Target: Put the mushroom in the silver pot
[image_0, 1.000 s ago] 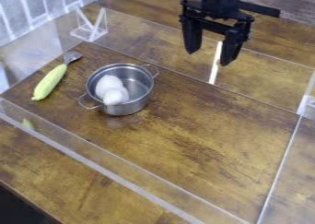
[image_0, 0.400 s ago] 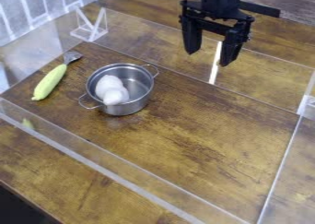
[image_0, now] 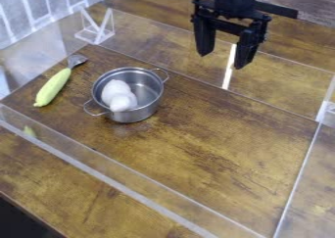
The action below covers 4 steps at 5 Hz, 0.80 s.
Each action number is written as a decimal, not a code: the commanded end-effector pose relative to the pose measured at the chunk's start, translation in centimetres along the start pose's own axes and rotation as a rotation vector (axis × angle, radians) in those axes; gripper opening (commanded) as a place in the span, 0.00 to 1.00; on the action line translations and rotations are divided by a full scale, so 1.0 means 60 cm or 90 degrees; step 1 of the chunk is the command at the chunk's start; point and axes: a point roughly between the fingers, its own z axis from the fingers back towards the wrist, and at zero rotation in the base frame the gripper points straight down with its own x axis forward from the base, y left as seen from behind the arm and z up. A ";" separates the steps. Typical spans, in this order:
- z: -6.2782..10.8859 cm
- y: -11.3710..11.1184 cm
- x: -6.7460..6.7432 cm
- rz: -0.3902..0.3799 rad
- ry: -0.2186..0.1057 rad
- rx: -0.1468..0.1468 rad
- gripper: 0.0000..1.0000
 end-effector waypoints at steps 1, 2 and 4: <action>0.078 -0.018 0.003 -0.017 -0.076 -0.001 1.00; 0.076 -0.010 0.003 -0.002 -0.073 -0.006 1.00; 0.077 0.005 0.001 0.024 -0.069 -0.012 1.00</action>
